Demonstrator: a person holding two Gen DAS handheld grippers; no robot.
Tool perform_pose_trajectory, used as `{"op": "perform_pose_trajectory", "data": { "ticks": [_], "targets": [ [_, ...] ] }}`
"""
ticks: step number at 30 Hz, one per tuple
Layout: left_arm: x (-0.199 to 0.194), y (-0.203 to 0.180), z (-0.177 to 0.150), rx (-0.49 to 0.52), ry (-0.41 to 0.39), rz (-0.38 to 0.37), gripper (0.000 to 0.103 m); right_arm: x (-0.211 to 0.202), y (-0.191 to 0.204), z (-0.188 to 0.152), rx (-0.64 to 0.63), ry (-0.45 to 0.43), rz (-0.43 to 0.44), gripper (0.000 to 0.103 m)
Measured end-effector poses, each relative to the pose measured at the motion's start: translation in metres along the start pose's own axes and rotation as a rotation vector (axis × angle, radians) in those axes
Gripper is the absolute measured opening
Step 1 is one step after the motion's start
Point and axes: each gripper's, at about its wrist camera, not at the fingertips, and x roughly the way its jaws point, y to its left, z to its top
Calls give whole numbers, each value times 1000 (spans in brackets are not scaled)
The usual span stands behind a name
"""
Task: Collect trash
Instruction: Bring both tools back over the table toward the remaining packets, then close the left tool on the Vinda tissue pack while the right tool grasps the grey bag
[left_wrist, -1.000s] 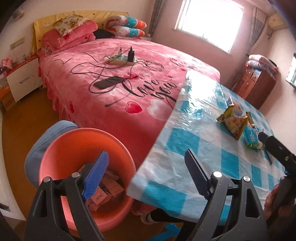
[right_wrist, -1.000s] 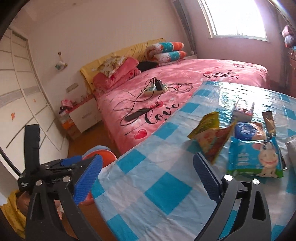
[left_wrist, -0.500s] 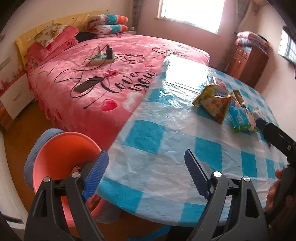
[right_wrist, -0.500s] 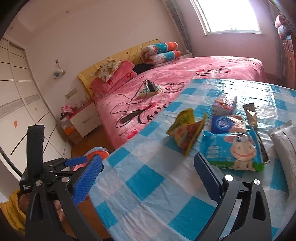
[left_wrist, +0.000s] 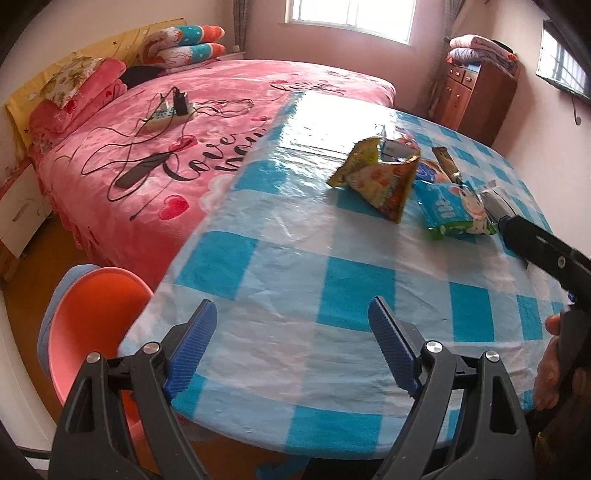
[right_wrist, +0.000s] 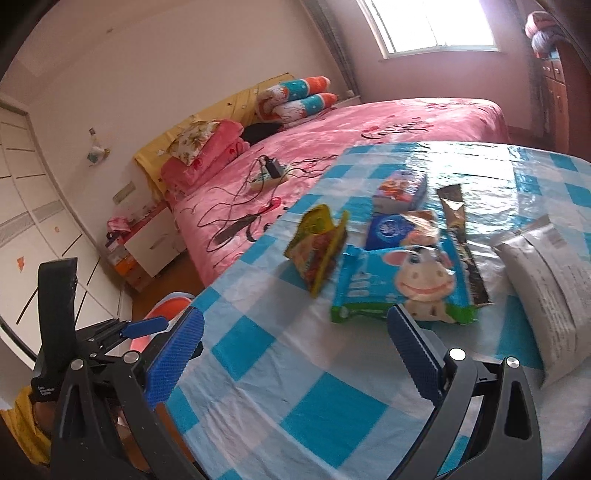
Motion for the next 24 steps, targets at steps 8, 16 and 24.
{"op": "perform_pose_trajectory", "data": {
  "ticks": [8,16,24],
  "targets": [
    [4,-27,9,47,8,-7,85,-20,-38,8,47,-44,-93,98],
    [3,-66,53,81,-26,-63,85,-49,-88,22,127,-117,-189,98],
    [31,-110,123,132,-24,-86,85,-60,-143,30,202,-113,-289,98]
  ]
}}
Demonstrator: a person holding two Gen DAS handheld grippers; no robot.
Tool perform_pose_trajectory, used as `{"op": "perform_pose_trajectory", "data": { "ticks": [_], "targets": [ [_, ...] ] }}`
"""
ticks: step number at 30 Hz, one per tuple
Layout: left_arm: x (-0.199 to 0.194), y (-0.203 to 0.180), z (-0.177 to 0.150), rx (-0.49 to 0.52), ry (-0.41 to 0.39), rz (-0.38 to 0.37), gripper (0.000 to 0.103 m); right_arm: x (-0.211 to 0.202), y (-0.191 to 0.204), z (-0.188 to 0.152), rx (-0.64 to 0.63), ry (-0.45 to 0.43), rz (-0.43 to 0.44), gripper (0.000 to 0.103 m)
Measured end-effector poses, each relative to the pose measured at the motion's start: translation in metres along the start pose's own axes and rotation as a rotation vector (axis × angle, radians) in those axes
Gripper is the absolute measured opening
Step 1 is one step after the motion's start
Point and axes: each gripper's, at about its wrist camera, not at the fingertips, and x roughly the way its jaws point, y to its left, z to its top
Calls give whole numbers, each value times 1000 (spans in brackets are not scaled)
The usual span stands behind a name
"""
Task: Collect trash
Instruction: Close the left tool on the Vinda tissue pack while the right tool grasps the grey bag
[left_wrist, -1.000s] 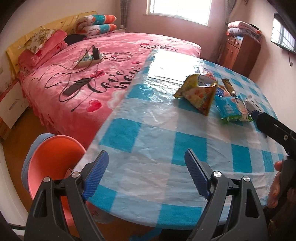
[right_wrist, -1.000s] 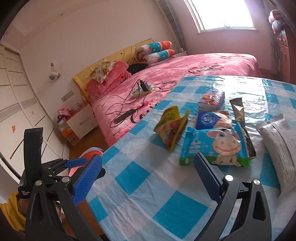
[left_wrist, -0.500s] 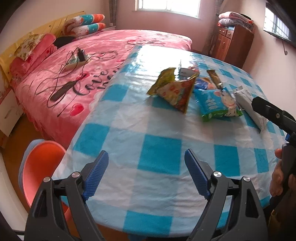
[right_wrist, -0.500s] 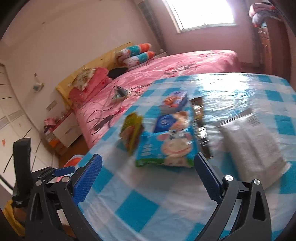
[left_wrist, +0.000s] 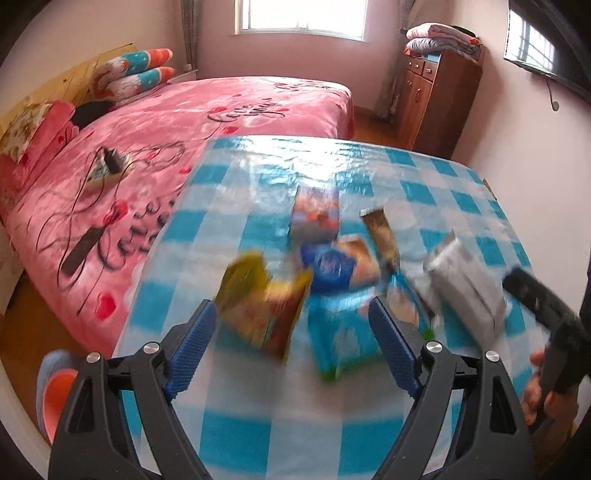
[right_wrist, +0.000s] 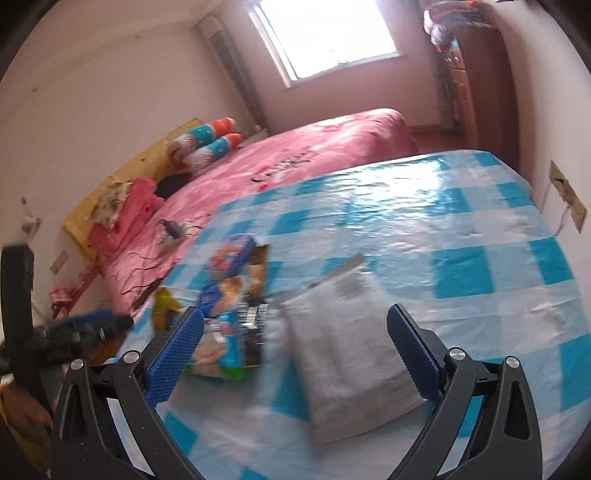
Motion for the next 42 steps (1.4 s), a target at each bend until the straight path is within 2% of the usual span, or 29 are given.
{"op": "perform_pose_trajectory", "data": {
  "ticks": [4,8,12,19,22,24,28,33,42],
  "targets": [
    [33,-11,35,10,20,0,85,9,-15,1,7,32,-25,98],
    [73,-20,63,24,83,-6,85,19,-16,1,-20,61,-54,98],
    [107,-17,81,4,146,-10,85,30,-16,0,-46,95,-74,98],
    [140,-16,93,38,216,-9,84,45,-19,-1,-43,152,-55,98],
    [147,-15,93,44,228,-6,82,48,-17,-3,-50,168,-54,98],
    [151,-15,92,42,240,-12,75,51,-16,-4,-57,177,-60,98],
    [160,-20,89,57,256,-5,68,53,-12,-5,-81,184,-76,98],
    [159,-25,89,65,229,4,55,56,-6,-6,-115,196,-102,98],
    [151,-22,85,30,192,12,53,62,2,-8,-169,218,-151,98]
  ]
}}
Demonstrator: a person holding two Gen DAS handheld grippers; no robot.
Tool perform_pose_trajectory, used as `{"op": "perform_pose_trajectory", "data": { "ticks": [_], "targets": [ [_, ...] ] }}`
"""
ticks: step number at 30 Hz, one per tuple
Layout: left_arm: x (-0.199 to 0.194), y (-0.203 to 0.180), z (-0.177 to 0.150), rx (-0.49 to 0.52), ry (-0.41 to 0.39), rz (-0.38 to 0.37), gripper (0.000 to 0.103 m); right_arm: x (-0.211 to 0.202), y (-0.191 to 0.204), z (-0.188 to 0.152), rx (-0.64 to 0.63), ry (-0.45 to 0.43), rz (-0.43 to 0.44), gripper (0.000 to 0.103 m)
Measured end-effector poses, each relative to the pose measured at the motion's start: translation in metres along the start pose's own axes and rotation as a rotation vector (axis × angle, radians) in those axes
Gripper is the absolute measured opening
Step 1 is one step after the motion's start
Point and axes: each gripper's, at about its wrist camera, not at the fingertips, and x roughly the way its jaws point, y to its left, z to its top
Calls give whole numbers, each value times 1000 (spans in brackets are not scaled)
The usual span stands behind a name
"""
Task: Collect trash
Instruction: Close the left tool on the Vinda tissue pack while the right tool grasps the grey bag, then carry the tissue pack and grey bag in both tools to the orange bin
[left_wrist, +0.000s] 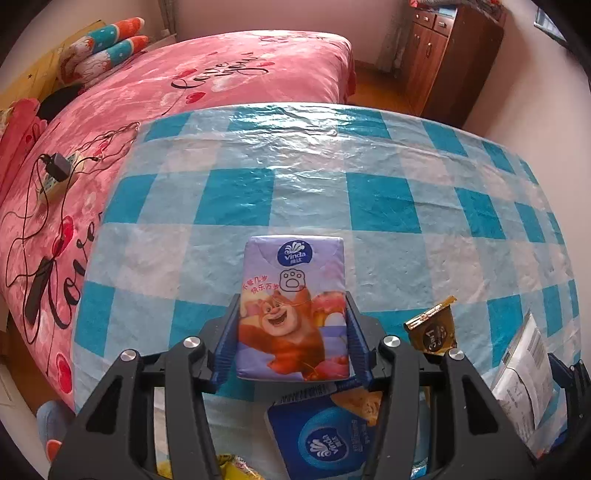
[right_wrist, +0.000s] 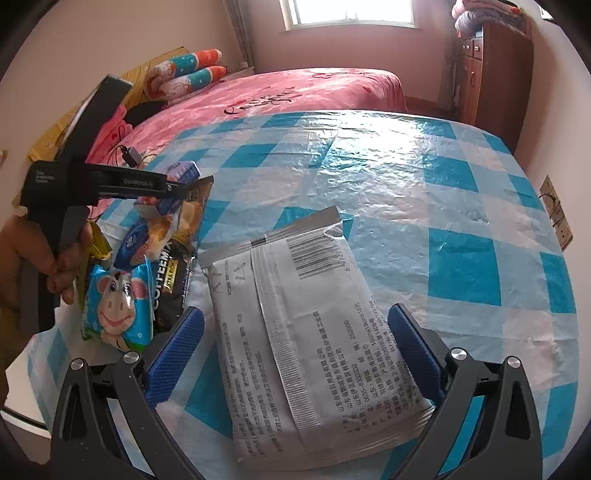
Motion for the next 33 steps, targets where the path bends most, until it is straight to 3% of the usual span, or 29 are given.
{"op": "perform_pose_trajectory", "data": {
  "ticks": [15,33],
  "targets": [
    [-58,11,-18,-39,-114,-67,53,-2,1,-1,-18,-11,-20,82],
    [-111,28,-106,-69,-153,-116,53,-20,14,-6,-45,-100,-95,78]
  ]
}}
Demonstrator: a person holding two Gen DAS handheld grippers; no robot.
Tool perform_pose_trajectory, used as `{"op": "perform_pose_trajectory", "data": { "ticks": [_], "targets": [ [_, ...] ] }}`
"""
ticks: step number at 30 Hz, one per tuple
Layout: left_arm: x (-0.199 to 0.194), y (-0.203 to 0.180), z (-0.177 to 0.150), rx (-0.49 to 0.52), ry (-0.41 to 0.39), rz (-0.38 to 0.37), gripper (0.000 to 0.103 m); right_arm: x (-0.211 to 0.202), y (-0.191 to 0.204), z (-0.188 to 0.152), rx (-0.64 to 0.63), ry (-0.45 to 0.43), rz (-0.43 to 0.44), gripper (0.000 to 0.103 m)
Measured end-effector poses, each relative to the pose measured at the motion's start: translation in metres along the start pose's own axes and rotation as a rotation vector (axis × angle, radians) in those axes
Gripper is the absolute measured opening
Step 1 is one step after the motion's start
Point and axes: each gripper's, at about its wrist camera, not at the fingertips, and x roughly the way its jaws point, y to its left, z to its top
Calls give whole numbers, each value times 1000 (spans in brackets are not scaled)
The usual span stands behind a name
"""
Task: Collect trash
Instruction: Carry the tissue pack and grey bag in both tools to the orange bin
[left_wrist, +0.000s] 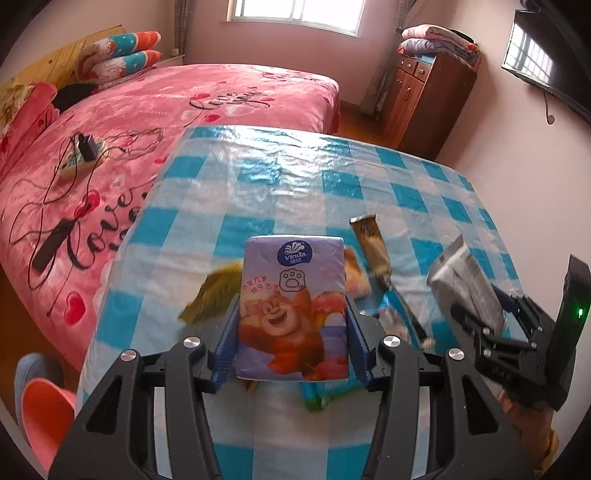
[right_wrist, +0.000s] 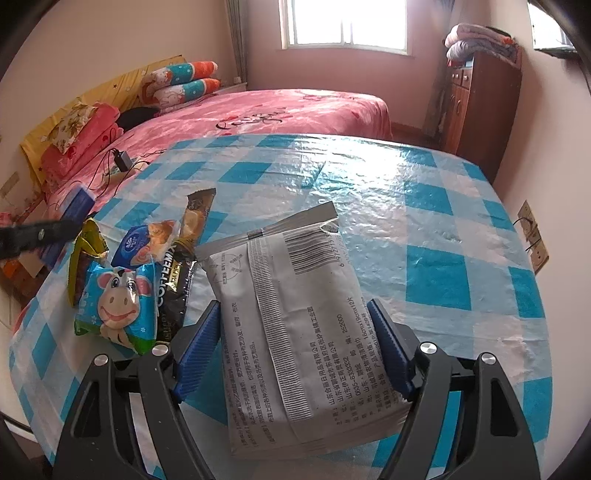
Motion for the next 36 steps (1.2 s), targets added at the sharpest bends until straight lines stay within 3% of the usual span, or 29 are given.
{"op": "perform_pose_trajectory", "data": {
  "ticks": [17,36],
  "targets": [
    [-19,50,-59,-77,15,13,53,-30,38,4,-61,-72,-29,78],
    [-43,103,-86,-159,-17,13,53,-45,122,7,-190,-83,51,78]
  ]
}}
